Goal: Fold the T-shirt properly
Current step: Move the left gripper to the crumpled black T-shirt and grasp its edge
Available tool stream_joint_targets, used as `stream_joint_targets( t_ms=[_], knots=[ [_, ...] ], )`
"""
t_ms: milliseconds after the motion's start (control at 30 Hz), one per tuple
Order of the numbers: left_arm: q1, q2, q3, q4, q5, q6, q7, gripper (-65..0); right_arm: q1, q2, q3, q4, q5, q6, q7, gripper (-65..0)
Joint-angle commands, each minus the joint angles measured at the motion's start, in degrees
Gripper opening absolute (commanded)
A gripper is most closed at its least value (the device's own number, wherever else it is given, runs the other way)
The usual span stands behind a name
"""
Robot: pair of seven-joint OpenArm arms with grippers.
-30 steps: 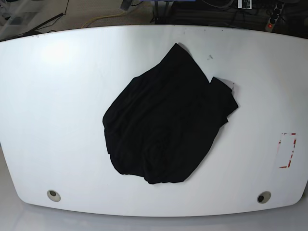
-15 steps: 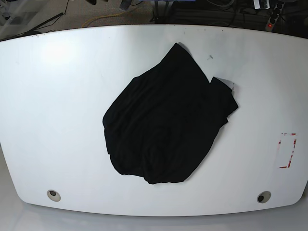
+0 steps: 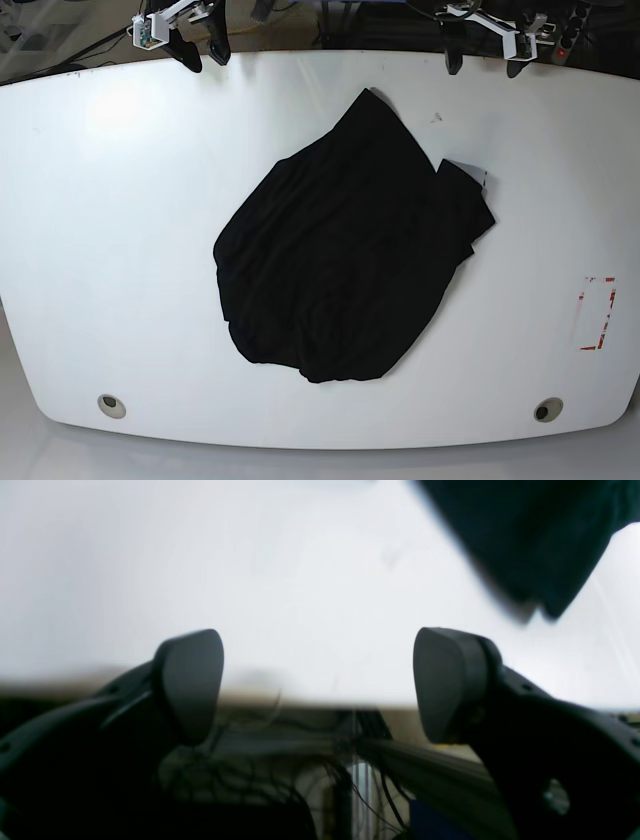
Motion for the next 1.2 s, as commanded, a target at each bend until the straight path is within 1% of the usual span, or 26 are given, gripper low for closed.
stream_joint_targets(
  t_ms=[0, 67, 133, 233, 300, 367, 500, 567, 700, 867, 933, 1000, 1067, 1167],
  knots=[
    [-0.9, -5.0, 4.3, 0.9, 2.2, -0.4, -1.5, -9.3, 0.1, 0.2, 0.1, 1.3, 0.6, 0.6, 1.3, -38.7],
    [-3.2, -7.9, 7.7, 0.8, 3.5, -0.3, -1.5, -9.3, 1.2, 0.2, 0.0, 1.3, 0.6, 0.6, 1.3, -38.7],
    [-6.6, -10.6, 11.4, 0.7, 5.1, -0.3, -1.4, -9.2, 2.1, -1.2, 0.0, 1.3, 0.5, 0.6, 1.2, -38.7],
    [-10.0, -13.0, 15.1, 0.6, 7.5, -0.2, -1.4, -9.0, 3.0, -3.3, 0.1, 1.3, 0.1, 0.6, 1.2, -38.7],
    [-12.7, -14.0, 17.1, 0.5, 10.5, -0.2, -1.1, -9.0, 3.6, -4.3, 0.1, 1.3, 0.1, 0.6, 1.2, -38.7],
    [-14.9, -14.0, 18.9, 0.5, 13.6, -0.4, 1.8, -8.9, 3.7, -4.5, 0.1, 1.3, 0.1, 0.6, 1.2, -38.7],
    [-21.5, -13.9, 24.3, 0.5, 19.7, -0.4, 11.8, -8.9, 3.7, -4.9, 0.0, 1.1, 0.5, 0.6, 1.2, -38.7],
    [-25.1, -13.9, 27.1, 0.5, 20.7, -0.4, 14.7, -8.9, 3.8, -6.3, 0.0, 1.0, 0.2, 0.6, 1.2, -38.7],
    [-28.2, -14.1, 30.3, -1.0, 20.7, -0.5, 15.3, -8.9, 3.7, -8.7, 0.2, 1.1, 0.0, 0.6, 1.2, -38.7],
    [-32.2, -14.1, 33.9, -4.3, 20.7, -0.6, 15.5, -8.9, 3.5, -8.9, 0.1, 1.0, 0.0, 0.6, 1.2, -38.7],
    [-33.2, -14.1, 35.3, -5.7, 20.7, -1.5, 15.5, -8.9, 3.5, -9.0, 0.1, 1.0, 0.0, 0.6, 1.2, -38.7],
    [-33.9, -14.1, 36.4, -7.3, 20.7, -3.8, 15.5, -9.0, 3.5, -9.0, 0.1, 1.0, 0.0, 0.6, 1.2, -38.7],
    [-34.1, -14.1, 36.7, -8.4, 20.7, -4.8, 15.3, -9.0, 3.4, -9.2, 0.1, 1.0, 0.1, 0.6, 1.2, -38.7],
    [-34.3, -14.0, 36.7, -11.1, 20.7, -4.9, 15.2, -9.4, 3.5, -11.1, 0.2, 1.0, 0.1, 0.6, 1.2, -38.7]
  ],
)
